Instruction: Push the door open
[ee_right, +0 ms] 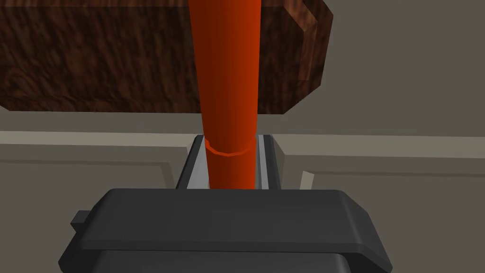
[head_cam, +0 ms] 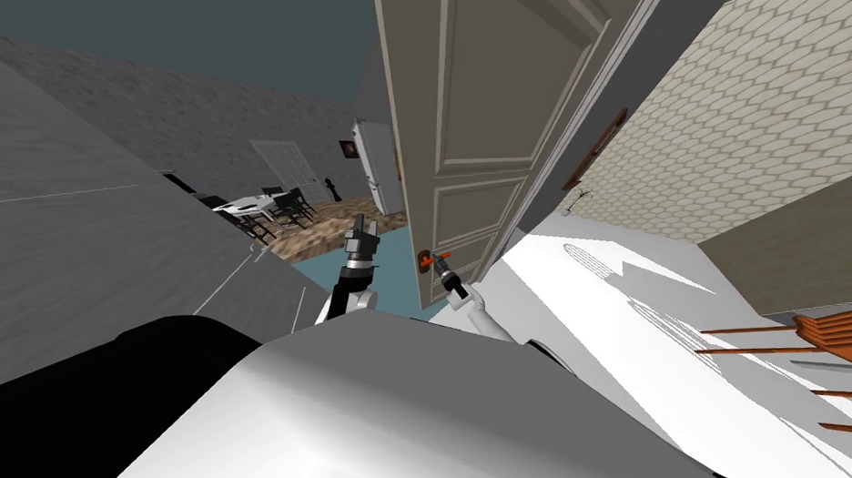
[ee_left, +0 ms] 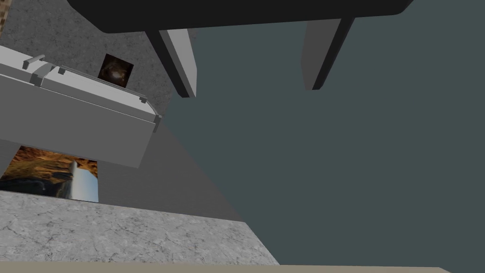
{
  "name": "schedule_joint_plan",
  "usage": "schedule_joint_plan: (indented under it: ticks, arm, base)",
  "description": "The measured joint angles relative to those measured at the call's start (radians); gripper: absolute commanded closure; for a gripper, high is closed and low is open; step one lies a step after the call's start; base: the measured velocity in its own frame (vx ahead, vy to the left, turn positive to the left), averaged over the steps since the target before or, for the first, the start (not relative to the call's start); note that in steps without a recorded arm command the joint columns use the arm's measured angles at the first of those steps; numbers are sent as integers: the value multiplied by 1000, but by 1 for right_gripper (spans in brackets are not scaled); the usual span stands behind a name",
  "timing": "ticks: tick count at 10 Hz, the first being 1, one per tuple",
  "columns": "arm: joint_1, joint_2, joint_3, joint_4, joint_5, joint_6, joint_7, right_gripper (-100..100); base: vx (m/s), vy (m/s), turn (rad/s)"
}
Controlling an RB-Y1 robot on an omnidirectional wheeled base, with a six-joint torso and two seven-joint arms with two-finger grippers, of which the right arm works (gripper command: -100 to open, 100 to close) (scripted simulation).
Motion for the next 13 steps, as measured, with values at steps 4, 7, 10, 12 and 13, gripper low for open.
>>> schedule_joint_plan:
  ticks: [4,7,10,12,13]
  arm:
    - [-2,7,-49,16,-1,3,20,100]
    - [-4,14,-82,30,-1,1,34,100]
    - [-6,21,-116,50,-1,-5,48,100]
    - [-4,26,-138,54,-1,-5,58,100]
    - [0,24,-146,46,-1,2,61,100]
  base:
    - [88,121,-39]
    - [69,95,-46]
    - [63,112,-41]
    - [61,99,-32]
    - [72,110,-51]
